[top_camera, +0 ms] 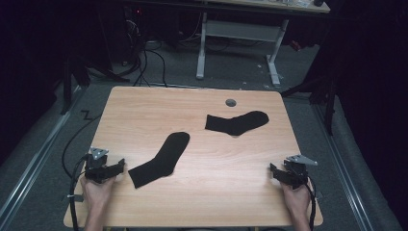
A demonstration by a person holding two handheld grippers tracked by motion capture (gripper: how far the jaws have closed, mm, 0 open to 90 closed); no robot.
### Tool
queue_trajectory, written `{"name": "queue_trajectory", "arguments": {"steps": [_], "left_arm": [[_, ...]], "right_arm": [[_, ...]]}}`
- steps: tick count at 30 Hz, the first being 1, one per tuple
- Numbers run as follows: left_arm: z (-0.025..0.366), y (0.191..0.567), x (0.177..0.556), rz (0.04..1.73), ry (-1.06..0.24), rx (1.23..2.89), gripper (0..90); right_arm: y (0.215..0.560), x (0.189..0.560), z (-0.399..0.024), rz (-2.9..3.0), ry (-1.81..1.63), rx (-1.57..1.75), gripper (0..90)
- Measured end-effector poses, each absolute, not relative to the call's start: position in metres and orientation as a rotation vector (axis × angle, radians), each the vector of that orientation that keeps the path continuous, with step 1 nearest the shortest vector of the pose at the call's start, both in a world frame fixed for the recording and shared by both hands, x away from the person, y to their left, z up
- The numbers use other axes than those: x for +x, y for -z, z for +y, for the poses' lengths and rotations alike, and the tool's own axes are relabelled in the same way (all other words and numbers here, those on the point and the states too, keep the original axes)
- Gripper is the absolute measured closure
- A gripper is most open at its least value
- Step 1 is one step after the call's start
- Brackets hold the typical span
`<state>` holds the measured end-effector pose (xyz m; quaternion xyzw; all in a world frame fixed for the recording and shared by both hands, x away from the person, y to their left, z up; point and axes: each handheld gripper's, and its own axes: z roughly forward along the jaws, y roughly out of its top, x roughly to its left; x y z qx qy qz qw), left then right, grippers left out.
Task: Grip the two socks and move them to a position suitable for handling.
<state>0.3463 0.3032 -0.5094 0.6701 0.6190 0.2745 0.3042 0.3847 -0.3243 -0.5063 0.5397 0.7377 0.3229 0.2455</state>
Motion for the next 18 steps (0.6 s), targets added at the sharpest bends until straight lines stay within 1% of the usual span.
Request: {"name": "queue_trajectory", "arguments": {"steps": [4, 9, 13, 17, 18], "left_arm": [[0.303, 0.509, 0.345, 1.639, -0.727, 1.779, 26.4], [0.303, 0.507, 0.343, 1.637, -0.697, 1.784, 26.6], [0.300, 0.500, 0.338, 1.623, -0.685, 1.755, 25.7], [0.291, 0.490, 0.330, 1.598, -0.672, 1.739, 28.4], [0.283, 0.485, 0.327, 1.579, -0.670, 1.748, 29.2]], "right_arm": [[0.506, 0.385, -0.324, 2.013, -0.881, 1.473, 36.7], [0.506, 0.385, -0.324, 2.013, -0.881, 1.473, 36.7], [0.506, 0.385, -0.324, 2.013, -0.881, 1.473, 36.7], [0.506, 0.385, -0.324, 2.013, -0.881, 1.473, 36.7], [0.506, 0.385, -0.324, 2.013, -0.881, 1.473, 36.7]]}}
